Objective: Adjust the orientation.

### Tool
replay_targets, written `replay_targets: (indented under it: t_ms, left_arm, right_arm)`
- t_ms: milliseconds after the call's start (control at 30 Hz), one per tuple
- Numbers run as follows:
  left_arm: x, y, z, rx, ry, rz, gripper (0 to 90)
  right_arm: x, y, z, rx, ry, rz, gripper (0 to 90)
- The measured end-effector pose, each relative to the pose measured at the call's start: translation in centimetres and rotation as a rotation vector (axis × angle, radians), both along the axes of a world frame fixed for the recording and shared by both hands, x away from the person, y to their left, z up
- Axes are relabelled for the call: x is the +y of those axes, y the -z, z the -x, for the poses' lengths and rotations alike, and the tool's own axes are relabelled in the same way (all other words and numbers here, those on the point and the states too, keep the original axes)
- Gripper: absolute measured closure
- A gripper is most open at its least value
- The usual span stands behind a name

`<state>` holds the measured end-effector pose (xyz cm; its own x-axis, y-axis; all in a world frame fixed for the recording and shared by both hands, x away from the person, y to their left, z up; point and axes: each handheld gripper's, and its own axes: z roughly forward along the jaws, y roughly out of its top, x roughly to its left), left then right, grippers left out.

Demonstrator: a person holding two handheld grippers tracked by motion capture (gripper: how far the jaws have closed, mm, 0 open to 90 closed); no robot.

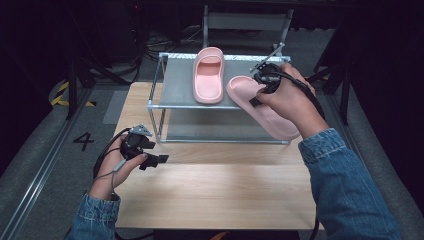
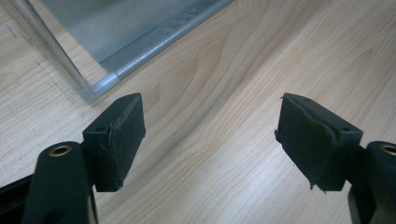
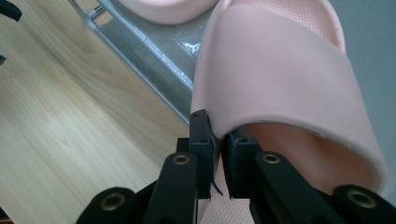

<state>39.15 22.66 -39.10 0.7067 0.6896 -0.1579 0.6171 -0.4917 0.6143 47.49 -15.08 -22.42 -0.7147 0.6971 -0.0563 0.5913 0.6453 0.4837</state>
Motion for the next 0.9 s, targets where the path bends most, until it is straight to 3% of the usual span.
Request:
replay_targets:
  t_ms: [333,500,533,633,733,900]
  left_arm:
    - [0.0,0.0,-0.1,-0.001,0.003,-0.002,24.2]
    - [0.0,0.1,-0.1,0.0,0.006,-0.005,24.2]
    - [0.0,0.2,-0.1,0.001,0.005,-0.004,24.2]
    - [0.0,0.2,-0.2,0.002,0.008,-0.006,24.2]
    - [-0.2,0.1,-0.3,0.005,0.018,0.001,24.2]
    - [-0.6,-0.1,-0.5,0.004,0.023,0.005,24.2]
  right_arm:
    - [1.0,0.2,-2.1,-0.011,0.039,0.014,83.7]
    - [1.1,0.3,-2.3,-0.028,0.053,0.011,79.6]
    - [0.9,0.3,-2.1,-0.038,0.055,-0.005,73.9]
    - [0.6,0.1,-1.7,-0.054,0.05,-0.02,70.0]
    - [-0.3,-0.2,-0.6,-0.098,0.04,-0.06,64.6]
    - [-2.5,-0.6,1.9,-0.156,0.032,-0.119,63.7]
